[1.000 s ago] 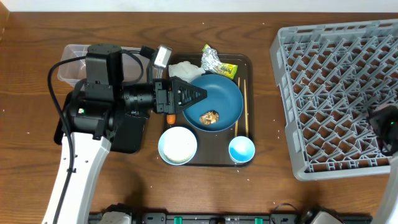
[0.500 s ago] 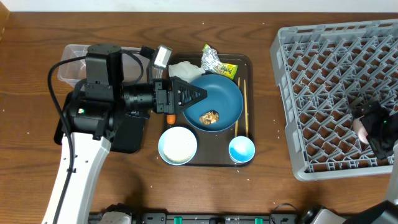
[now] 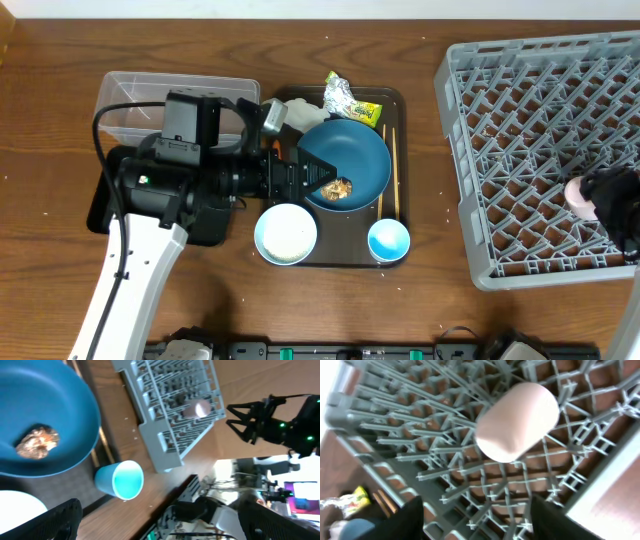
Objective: Sort waste into correct bins and load items into the dishwasher rack
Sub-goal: 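Carry the pink cup with the right gripper over the dish rack, then lower the pink cup into the rack and open the right gripper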
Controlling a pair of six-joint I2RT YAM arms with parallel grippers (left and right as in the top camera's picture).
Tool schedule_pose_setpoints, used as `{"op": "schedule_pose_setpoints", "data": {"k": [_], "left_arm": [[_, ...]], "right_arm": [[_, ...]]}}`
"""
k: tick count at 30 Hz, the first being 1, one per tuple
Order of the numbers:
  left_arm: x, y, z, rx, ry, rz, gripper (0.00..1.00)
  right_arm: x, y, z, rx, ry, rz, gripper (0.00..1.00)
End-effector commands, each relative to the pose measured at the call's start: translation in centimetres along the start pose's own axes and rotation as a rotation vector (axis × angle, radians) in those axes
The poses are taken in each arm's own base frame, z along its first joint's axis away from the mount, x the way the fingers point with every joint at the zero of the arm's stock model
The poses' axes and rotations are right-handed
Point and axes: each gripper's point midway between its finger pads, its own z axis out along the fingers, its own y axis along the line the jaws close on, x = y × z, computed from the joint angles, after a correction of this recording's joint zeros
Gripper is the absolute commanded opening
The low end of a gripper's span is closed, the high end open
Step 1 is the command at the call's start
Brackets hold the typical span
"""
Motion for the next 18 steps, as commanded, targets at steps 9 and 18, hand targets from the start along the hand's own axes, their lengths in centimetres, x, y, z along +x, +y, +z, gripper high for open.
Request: {"op": "schedule_pose_setpoints", "data": {"k": [9, 18], "left_arm": [[-0.3, 0.6, -0.1, -0.048, -0.013, 0.038, 1.00], [0.4, 0.8, -0.1, -0.056, 0.012, 0.008, 1.00]], "right_arm": [[3.7, 0.7, 7.2, 0.050, 0.212, -0.078, 0.01], [0.6, -0.3, 8.9, 0.198, 0.057, -0.078, 0.01]]}}
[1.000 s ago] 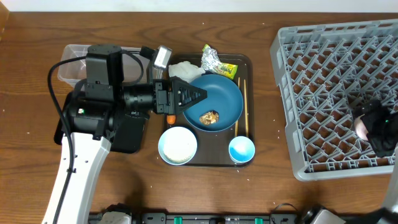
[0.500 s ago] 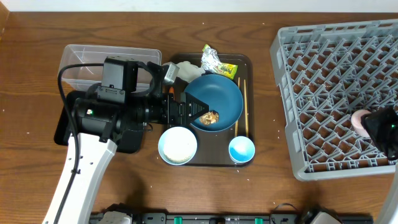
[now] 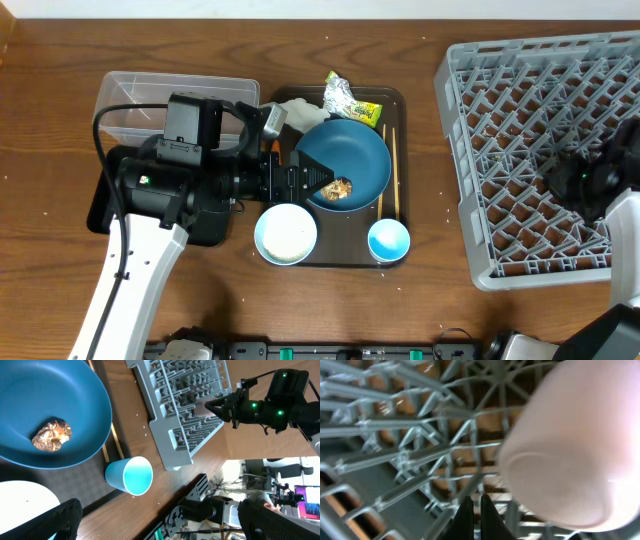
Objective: Sort waste into correct bins and load items into the dishwasher rack
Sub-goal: 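Lower the pink cup into the rack and open the right gripper, then reach the left gripper to the light blue cup and grasp it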
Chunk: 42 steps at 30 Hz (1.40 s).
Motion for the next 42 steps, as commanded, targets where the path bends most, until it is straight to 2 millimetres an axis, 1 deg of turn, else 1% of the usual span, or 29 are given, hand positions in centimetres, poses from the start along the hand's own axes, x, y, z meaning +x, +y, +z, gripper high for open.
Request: {"op": "schedule_pose_setpoints", "data": {"k": [1, 5, 9, 12, 14, 16, 17, 21, 23, 26, 30, 33, 38, 40, 42], "left_arm": [[0.0, -0.1, -0.1, -0.009, 0.003, 0.018, 1.00], [0.1, 0.0, -0.1, -0.010, 0.006, 0.015, 1.00], [0.1, 0.0, -0.1, -0.010, 0.004, 0.018, 1.00], [0.1, 0.0, -0.1, -0.009, 0.005, 0.035, 1.00], [0.1, 0.0, -0.1, -0.010, 0.004, 0.035, 1.00], [0.1, 0.0, -0.1, -0.010, 0.004, 0.035, 1.00], [0.1, 0.0, -0.1, -0.010, 0.004, 0.035, 1.00], [0.1, 0.0, -0.1, -0.010, 0.004, 0.036, 1.00], [0.1, 0.0, -0.1, -0.010, 0.004, 0.036, 1.00], [0.1, 0.0, -0.1, -0.010, 0.004, 0.035, 1.00], [0.1, 0.0, -0.1, -0.010, 0.004, 0.035, 1.00], [0.1, 0.0, -0.1, -0.009, 0.004, 0.035, 1.00], [0.1, 0.0, -0.1, -0.009, 0.005, 0.035, 1.00], [0.1, 0.0, -0.1, -0.009, 0.005, 0.035, 1.00], [0.1, 0.0, -0.1, -0.010, 0.005, 0.035, 1.00]], "right_arm": [[-1.4, -1.6, -1.2, 0.074, -0.079, 0.046, 0.01], [-2.5, -2.0, -3.6, 0.053, -0.151, 0.072, 0.01], [-3.1, -2.9, -6.5, 0.059, -0.245, 0.120, 0.01], [-3.2, -2.9, -8.1, 0.045, -0.292, 0.121, 0.01], [-3.0, -2.5, -8.5, 0.022, -0.293, 0.117, 0.01], [-2.0, -1.3, -8.1, -0.027, -0.244, 0.070, 0.01], [-1.5, -1.0, -7.7, -0.024, -0.218, 0.041, 0.01], [-0.2, -1.5, -5.1, 0.070, -0.145, 0.021, 0.01], [-0.1, -1.6, -3.7, 0.088, -0.108, 0.027, 0.01], [-0.1, -2.0, -2.3, 0.119, -0.076, 0.030, 0.01], [-0.7, -3.5, -1.0, 0.206, -0.081, 0.061, 0.01], [-1.4, -4.4, -1.2, 0.224, -0.107, 0.108, 0.01], [-3.2, -5.2, -3.6, 0.204, -0.185, 0.166, 0.01], [-3.4, -5.6, -4.5, 0.208, -0.215, 0.176, 0.01], [-3.5, -5.5, -5.2, 0.196, -0.233, 0.180, 0.01]]}}
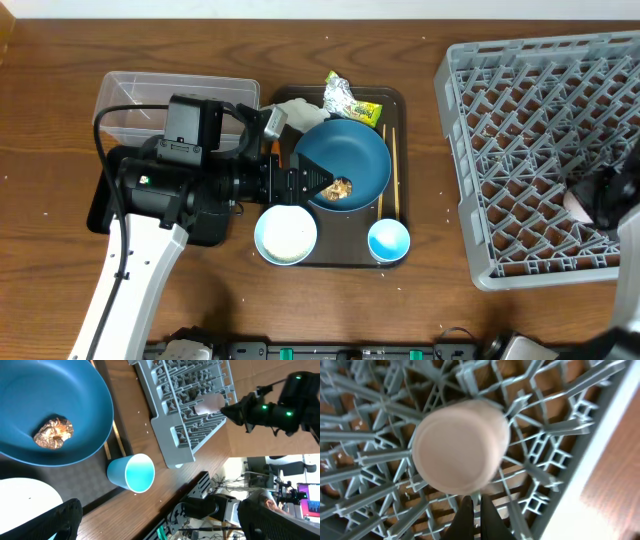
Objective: Sort waste into correct bins and load items into the dishwasher rack
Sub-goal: 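Reach the left gripper to the light blue cup and grasp it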
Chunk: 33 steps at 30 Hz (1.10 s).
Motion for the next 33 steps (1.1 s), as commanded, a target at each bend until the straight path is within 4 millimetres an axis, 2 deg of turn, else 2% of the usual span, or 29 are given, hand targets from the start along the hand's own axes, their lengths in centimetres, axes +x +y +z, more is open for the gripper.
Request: {"op": "schedule_pose_setpoints", "data": {"k": [1, 7, 9, 11, 13, 16, 19, 23, 25, 29, 30, 33], "left_arm": [[-0.2, -0.2, -0.1, -0.003, -0.004, 0.024, 1.00], [0.7, -0.1, -0.1, -0.009, 0.026, 0.041, 1.00], [1.5, 0.0, 0.2, -0.029, 0.055, 0.083, 1.00], [2.6, 1.1, 0.6, -0.131, 0.091, 0.098, 1.00], [3.7, 2.2, 1.3, -0.247, 0.132, 0.136, 1.00], [5.2, 2.2, 3.0, -0.339, 0.186, 0.247, 1.00], [6.1, 1.7, 5.4, -0.408, 0.216, 0.384, 1.00], [6.8, 2.8, 8.0, -0.586, 0.229, 0.453, 1.00], [7.3, 2.9, 9.8, -0.603, 0.244, 0.447, 0.99], [8.0, 3.5, 14.2, -0.607, 0.256, 0.381, 0.88], [8.1, 3.9, 15.2, -0.612, 0.265, 0.373, 0.82], [8.4, 5.3, 17.0, -0.635, 0.279, 0.327, 0.76]], "right_arm": [[-1.5, 0.0, -2.4, -0.032, -0.077, 0.042, 0.01], [0.6, 3.5, -5.7, -0.298, -0.010, -0.028, 0.02], [1.2, 4.2, -7.2, -0.368, -0.007, -0.059, 0.05], [1.8, 4.6, -8.7, -0.426, -0.015, -0.097, 0.10], [2.4, 4.9, -10.3, -0.483, -0.027, -0.139, 0.23], [2.8, 5.0, -11.8, -0.522, -0.057, -0.165, 0.56], [2.9, 4.8, -12.4, -0.531, -0.076, -0.173, 0.72], [3.4, 4.5, -12.2, -0.519, -0.049, -0.171, 0.76], [3.7, 4.4, -12.0, -0.512, -0.034, -0.170, 0.77], [4.1, 4.2, -11.6, -0.498, -0.006, -0.168, 0.78], [4.2, 4.2, -11.5, -0.495, 0.000, -0.168, 0.78], [4.4, 4.1, -11.4, -0.490, 0.011, -0.169, 0.79]]}}
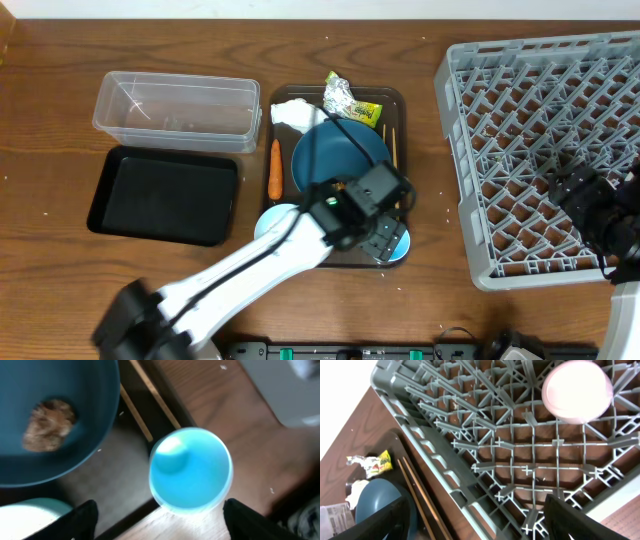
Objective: Sort waste into correct bins and load items into the dishwasher rack
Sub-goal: 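Reach the left gripper to the light blue cup and grasp it, then lift the light blue cup and pass it to the right gripper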
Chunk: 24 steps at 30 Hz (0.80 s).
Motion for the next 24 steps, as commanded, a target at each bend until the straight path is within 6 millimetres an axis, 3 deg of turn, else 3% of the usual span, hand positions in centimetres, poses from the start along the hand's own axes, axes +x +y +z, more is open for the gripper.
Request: {"op": "schedule_pose_setpoints", "data": {"k": [1, 6, 10, 12, 14, 16, 20, 24], "left_arm": [[0.3, 1.1, 2.5, -0.067, 0.035, -0.078, 0.73], [1.2, 1.3, 4.7, -0.083, 0.093, -0.090, 0.63], [1.5, 1.5, 5.5, -0.092, 0.112, -0.091, 0.45], [1.4, 1.5, 5.8, -0.093, 0.114, -0.091, 0.40], [1.4, 1.5, 5.9, -0.093, 0.114, -0.091, 0.28], [1.3, 1.5, 5.8, -0.090, 0.111, -0.091, 0.08], [0.8, 1.2, 3.9, -0.077, 0.093, -0.094, 0.06], [-0.7, 0.2, -0.8, 0.031, 0.030, -0.073, 0.06]], "right_arm": [[-0.2, 0.3, -0.3, -0.010, 0.000, -0.022, 0.79], [-0.1, 0.2, -0.3, -0.007, 0.003, -0.041, 0.80], [-0.1, 0.2, -0.3, -0.007, 0.005, -0.040, 0.81], [0.1, 0.1, -0.3, -0.005, 0.010, -0.039, 0.82], [0.2, 0.1, -0.3, -0.004, 0.013, -0.037, 0.82], [0.2, 0.1, -0.3, -0.003, 0.014, -0.037, 0.82], [0.5, 0.5, -0.3, -0.027, 0.028, -0.036, 0.82], [0.8, 1.7, -0.4, -0.097, 0.046, -0.088, 0.80]]}}
